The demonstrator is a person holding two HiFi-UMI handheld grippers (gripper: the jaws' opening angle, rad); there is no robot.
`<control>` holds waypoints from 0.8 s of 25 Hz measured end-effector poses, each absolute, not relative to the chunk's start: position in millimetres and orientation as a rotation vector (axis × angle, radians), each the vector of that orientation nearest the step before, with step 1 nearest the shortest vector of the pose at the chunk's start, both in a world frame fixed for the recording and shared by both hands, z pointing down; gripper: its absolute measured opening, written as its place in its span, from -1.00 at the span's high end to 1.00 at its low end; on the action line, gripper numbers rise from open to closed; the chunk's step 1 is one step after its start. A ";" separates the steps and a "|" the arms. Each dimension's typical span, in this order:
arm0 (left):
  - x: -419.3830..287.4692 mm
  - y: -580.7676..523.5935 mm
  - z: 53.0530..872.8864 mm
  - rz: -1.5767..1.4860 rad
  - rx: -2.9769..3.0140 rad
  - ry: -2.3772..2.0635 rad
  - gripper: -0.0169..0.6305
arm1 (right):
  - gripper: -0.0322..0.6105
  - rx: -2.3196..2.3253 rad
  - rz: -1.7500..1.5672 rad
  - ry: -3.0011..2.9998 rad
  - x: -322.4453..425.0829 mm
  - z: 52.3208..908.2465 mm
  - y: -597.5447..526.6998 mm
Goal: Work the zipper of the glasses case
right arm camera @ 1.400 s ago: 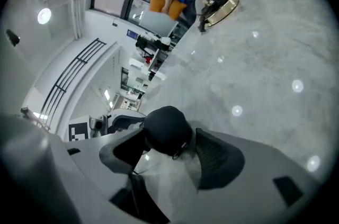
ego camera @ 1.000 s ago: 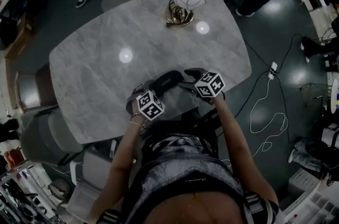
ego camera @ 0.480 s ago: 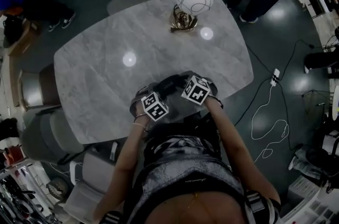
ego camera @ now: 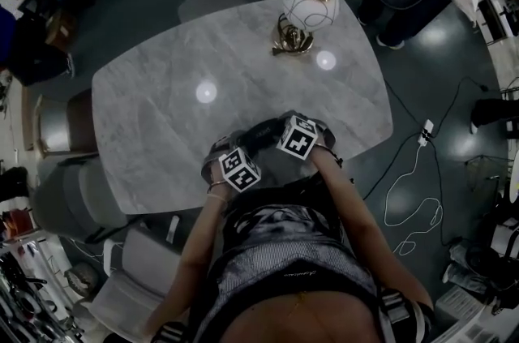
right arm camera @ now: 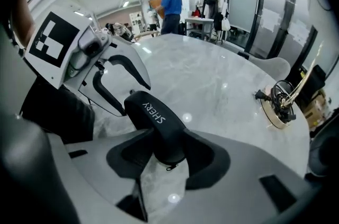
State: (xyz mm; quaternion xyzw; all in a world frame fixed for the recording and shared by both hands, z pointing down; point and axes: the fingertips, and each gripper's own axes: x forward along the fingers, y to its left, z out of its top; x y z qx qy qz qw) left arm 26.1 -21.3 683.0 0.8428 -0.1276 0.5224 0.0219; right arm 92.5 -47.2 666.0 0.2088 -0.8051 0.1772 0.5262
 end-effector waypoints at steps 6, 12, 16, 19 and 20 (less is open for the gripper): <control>28.7 -28.5 656.8 1.359 2.575 -0.535 0.31 | 0.24 0.473 0.375 -1.919 90.6 664.3 -48.0; 28.0 -38.2 643.6 1.239 2.569 -0.669 0.82 | 0.51 0.420 0.292 -2.034 78.0 655.5 -43.4; 30.6 -43.3 630.3 1.073 2.535 -0.739 0.92 | 0.63 0.419 0.324 -2.150 65.4 636.4 -45.5; 33.3 -49.2 611.1 0.912 2.500 -0.802 0.93 | 0.66 0.435 0.373 -2.248 58.3 612.0 -49.1; 33.2 -51.2 604.6 0.872 2.492 -0.824 0.93 | 0.67 0.449 0.388 -2.282 55.8 601.1 -51.1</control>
